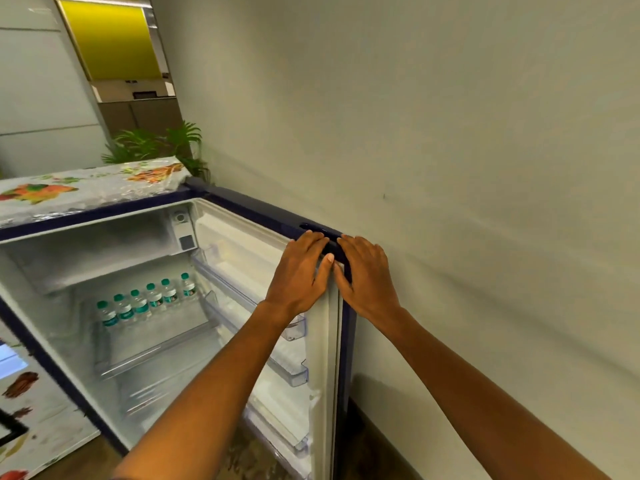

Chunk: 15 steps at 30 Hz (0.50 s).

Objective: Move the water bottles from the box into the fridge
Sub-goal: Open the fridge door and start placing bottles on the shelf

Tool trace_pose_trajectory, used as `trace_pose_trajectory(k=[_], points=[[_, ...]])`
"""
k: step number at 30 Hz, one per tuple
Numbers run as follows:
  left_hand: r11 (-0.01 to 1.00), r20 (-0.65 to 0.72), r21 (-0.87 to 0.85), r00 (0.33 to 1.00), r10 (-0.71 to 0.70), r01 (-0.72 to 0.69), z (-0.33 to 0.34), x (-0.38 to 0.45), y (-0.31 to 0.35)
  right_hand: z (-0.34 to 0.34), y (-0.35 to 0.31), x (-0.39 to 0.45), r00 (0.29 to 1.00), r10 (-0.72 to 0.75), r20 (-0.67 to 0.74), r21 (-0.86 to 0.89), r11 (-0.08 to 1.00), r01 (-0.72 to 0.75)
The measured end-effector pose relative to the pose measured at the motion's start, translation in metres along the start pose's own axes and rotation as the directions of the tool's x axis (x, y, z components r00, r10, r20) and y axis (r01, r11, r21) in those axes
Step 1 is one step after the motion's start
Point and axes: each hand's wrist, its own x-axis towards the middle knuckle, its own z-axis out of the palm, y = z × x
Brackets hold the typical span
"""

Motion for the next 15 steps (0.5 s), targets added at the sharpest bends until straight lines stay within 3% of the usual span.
trace_pose_trajectory(k=[8,11,15], points=[[0.999,0.087,0.018,0.995,-0.042,0.041,0.044,0.053,0.019,-0.006,0.058,0.034,0.998,0.034,0.061,-0.185,0.983,-0.023],[0.976,0.114,0.217,0.994,0.000,-0.025,0.056,0.073,0.016,-0.008,0.067,0.047,0.988,0.071,0.133,-0.294,0.955,-0.029],[0.931,0.161,0.361,0.987,-0.013,-0.047,0.067,0.094,0.014,-0.006,0.077,0.063,0.973,0.144,0.178,-0.387,0.920,-0.066]])
